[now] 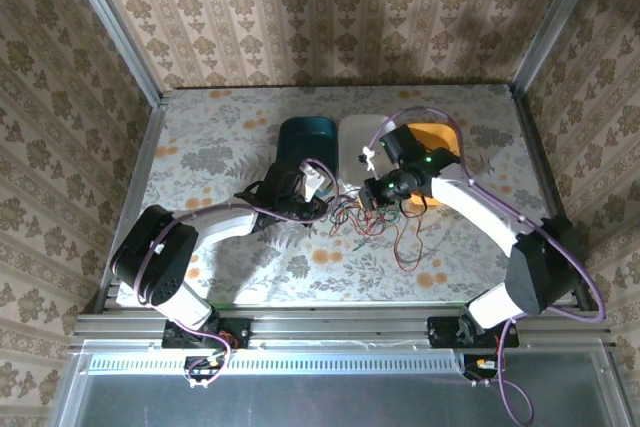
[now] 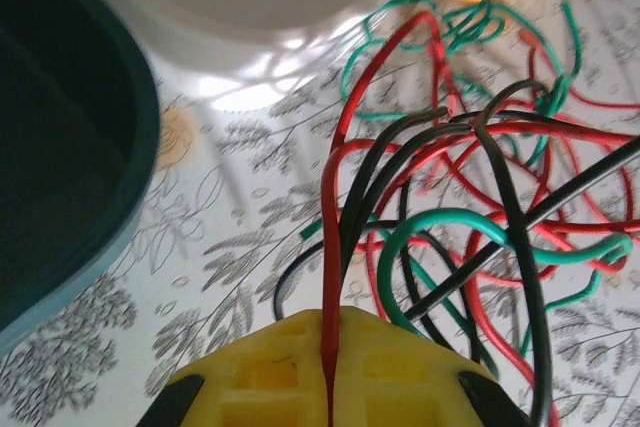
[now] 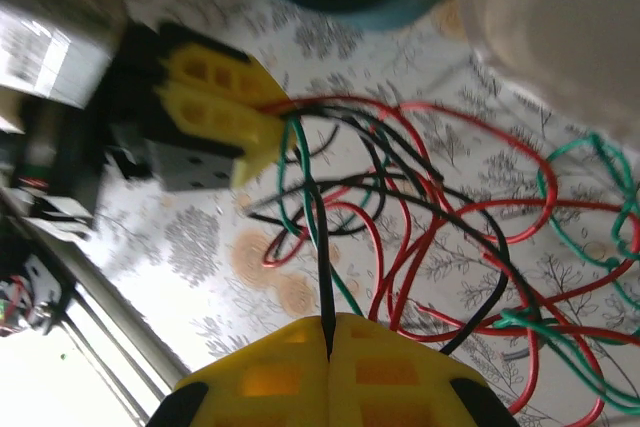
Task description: Untangle the cables
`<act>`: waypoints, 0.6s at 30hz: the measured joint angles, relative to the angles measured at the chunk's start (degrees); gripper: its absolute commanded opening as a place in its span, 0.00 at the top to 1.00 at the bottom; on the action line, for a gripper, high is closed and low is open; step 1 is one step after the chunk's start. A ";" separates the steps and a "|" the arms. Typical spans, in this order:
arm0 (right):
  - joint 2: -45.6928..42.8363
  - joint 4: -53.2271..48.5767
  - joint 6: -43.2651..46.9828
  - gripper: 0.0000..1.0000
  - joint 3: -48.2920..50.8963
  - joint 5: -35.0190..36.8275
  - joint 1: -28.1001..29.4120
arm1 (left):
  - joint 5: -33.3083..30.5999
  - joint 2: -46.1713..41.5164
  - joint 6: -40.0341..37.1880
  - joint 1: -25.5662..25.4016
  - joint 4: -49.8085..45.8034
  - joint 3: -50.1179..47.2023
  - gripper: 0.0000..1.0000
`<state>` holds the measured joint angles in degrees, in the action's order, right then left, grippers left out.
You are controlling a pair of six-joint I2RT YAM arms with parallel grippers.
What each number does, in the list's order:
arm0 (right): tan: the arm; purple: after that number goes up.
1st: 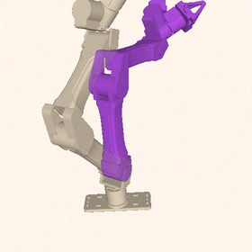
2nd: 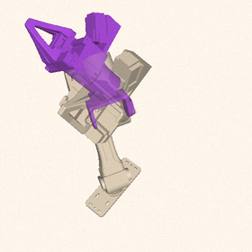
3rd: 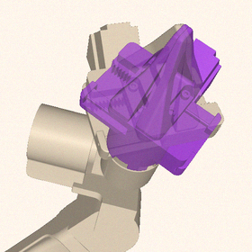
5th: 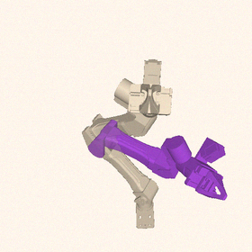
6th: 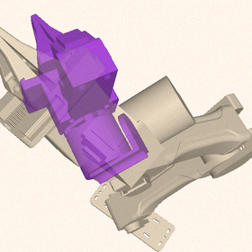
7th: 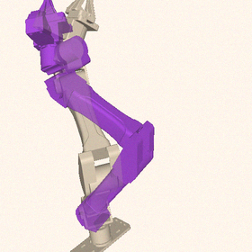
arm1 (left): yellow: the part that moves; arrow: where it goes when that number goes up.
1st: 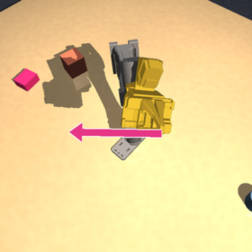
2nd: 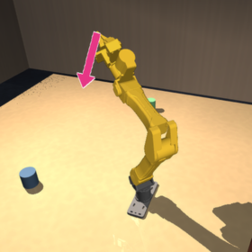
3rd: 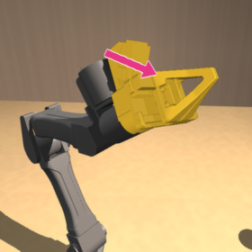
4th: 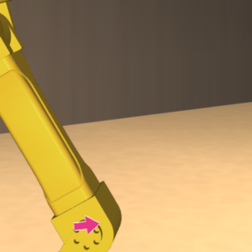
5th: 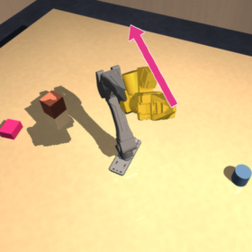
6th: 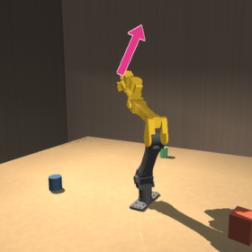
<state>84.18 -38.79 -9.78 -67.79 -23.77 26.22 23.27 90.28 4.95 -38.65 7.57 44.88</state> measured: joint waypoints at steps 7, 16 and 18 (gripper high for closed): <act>-5.64 2.75 -3.43 1.00 -0.02 -2.69 -4.72 | 1.49 0.17 0.22 -0.20 4.20 0.63 0.65; -13.00 6.25 -4.11 1.00 -5.53 -3.96 -6.84 | -0.61 2.36 0.46 0.85 -5.03 0.00 0.41; -12.81 6.23 -4.11 1.00 -5.44 -3.87 -6.84 | -0.61 0.70 0.04 0.83 -5.90 -0.57 0.41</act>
<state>71.37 -32.56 -13.89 -73.23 -27.64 19.38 22.65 90.98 4.99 -37.82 1.67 44.31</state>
